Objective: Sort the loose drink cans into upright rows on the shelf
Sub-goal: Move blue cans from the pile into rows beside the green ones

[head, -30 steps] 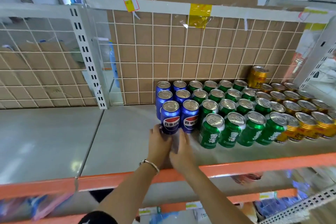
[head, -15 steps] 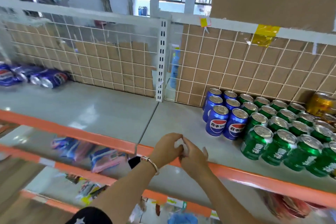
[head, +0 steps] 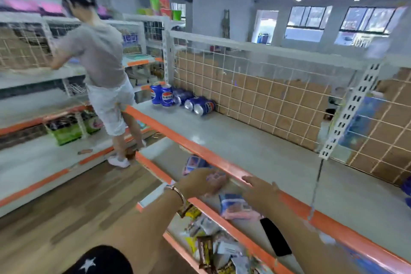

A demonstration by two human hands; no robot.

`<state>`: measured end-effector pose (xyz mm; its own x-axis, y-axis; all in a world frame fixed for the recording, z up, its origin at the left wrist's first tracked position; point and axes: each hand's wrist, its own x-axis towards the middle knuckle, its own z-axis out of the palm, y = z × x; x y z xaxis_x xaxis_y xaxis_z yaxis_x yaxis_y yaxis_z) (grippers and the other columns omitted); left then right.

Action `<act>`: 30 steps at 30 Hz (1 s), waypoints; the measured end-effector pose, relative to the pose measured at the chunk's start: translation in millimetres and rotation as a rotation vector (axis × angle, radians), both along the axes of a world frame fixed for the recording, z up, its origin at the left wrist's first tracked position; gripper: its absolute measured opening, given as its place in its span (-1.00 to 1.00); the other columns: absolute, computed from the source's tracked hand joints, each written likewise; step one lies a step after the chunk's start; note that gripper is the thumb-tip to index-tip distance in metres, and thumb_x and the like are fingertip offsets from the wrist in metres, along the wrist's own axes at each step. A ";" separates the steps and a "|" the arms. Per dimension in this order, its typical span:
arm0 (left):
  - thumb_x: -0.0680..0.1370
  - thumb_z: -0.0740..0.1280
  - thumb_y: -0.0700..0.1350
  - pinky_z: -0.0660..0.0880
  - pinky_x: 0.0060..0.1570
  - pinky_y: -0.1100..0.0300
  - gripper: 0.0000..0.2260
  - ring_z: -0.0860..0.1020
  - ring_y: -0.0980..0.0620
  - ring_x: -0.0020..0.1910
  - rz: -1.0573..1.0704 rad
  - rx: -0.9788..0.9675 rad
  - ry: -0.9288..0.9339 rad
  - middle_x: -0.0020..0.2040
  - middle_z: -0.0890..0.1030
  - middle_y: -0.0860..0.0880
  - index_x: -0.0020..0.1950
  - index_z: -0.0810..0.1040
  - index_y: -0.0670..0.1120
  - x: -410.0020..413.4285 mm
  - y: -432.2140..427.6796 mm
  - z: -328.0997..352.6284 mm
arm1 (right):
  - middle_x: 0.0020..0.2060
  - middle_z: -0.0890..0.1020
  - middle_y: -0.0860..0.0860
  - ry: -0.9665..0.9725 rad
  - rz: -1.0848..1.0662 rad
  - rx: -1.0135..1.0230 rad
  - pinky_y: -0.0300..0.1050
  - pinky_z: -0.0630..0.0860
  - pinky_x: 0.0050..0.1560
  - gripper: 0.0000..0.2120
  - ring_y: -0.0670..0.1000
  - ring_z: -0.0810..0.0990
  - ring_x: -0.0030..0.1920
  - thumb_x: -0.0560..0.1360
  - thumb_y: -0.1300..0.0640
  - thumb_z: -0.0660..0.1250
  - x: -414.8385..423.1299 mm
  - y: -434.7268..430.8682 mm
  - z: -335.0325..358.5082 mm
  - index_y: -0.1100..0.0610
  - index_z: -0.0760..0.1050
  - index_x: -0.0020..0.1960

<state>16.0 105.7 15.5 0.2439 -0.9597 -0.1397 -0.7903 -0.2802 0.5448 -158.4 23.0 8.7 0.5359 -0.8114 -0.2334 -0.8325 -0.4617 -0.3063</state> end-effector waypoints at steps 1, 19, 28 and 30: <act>0.56 0.28 -0.09 0.32 0.18 0.20 -0.65 0.46 -0.12 0.28 0.029 0.002 -0.013 0.27 0.52 -0.15 0.33 0.46 -0.15 20.6 6.7 1.0 | 0.39 0.41 -0.11 0.011 0.033 -0.017 0.08 0.02 0.49 -0.58 -0.08 0.33 0.41 0.58 0.01 0.16 19.8 5.9 4.4 -0.11 0.28 0.43; 0.54 0.29 -0.14 0.24 0.31 0.28 -0.54 0.35 0.02 0.39 0.195 -0.015 -0.020 0.43 0.37 -0.05 0.44 0.33 -0.10 283.7 -66.5 -2.3 | 0.42 0.35 -0.14 -0.021 0.154 -0.057 0.07 -0.14 0.48 -0.53 -0.10 0.27 0.43 0.53 0.07 0.17 293.1 -120.0 3.9 -0.08 0.27 0.44; 0.54 0.27 -0.18 0.34 0.24 0.19 -0.58 0.42 -0.05 0.32 0.415 -0.114 0.076 0.38 0.41 -0.09 0.41 0.36 -0.08 402.7 -143.5 8.7 | 0.41 0.38 -0.02 -0.167 0.137 0.046 -0.06 0.27 0.37 -0.49 0.08 0.37 0.36 0.54 0.02 0.21 412.1 -206.3 12.3 -0.08 0.22 0.47; 0.53 0.27 -0.21 0.34 0.21 0.23 -0.58 0.41 -0.04 0.32 0.418 -0.134 0.112 0.37 0.41 -0.08 0.40 0.37 -0.11 423.5 -160.2 4.5 | 0.37 0.41 0.01 -0.259 0.103 0.104 -0.02 0.36 0.32 -0.47 0.10 0.41 0.32 0.52 0.04 0.24 436.2 -217.1 6.5 -0.05 0.23 0.46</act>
<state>439.5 -54.5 20.0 0.6045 -0.7937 -0.0682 -0.5587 -0.4834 0.6739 277.8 -194.1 15.2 0.6671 -0.7283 -0.1569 -0.6704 -0.4951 -0.5527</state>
